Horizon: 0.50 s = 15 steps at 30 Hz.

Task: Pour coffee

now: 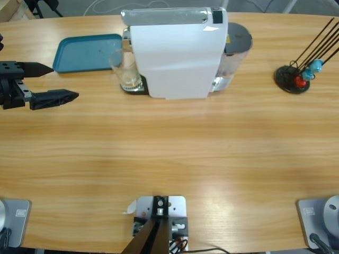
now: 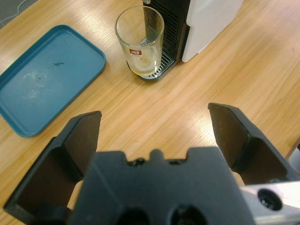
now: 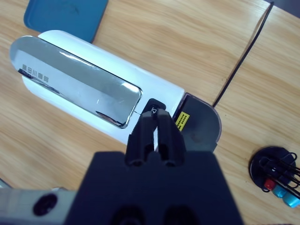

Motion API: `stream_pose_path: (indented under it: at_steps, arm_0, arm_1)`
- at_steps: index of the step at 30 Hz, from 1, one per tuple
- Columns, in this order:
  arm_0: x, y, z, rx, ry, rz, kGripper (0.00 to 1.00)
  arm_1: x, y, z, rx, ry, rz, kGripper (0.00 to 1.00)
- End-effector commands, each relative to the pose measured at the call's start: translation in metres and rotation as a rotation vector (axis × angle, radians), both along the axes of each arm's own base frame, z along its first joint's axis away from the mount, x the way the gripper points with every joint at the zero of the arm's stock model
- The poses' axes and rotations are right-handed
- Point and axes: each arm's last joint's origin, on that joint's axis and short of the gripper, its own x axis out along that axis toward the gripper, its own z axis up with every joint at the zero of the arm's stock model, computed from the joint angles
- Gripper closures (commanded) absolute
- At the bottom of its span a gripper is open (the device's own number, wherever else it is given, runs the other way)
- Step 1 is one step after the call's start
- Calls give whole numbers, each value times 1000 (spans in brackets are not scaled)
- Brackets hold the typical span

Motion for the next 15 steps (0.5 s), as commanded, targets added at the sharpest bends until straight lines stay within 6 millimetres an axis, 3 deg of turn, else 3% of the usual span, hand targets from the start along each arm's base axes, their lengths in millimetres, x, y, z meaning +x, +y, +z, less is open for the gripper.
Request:
stream_pose_path:
  at_steps: [1,15]
  arm_0:
    - [1,2,-17,44,43,19,0]
    - [2,1,-19,45,45,19,0]
  arm_1:
    - [11,15,-26,-30,73,28,1000]
    - [11,16,-36,-50,102,41,1000]
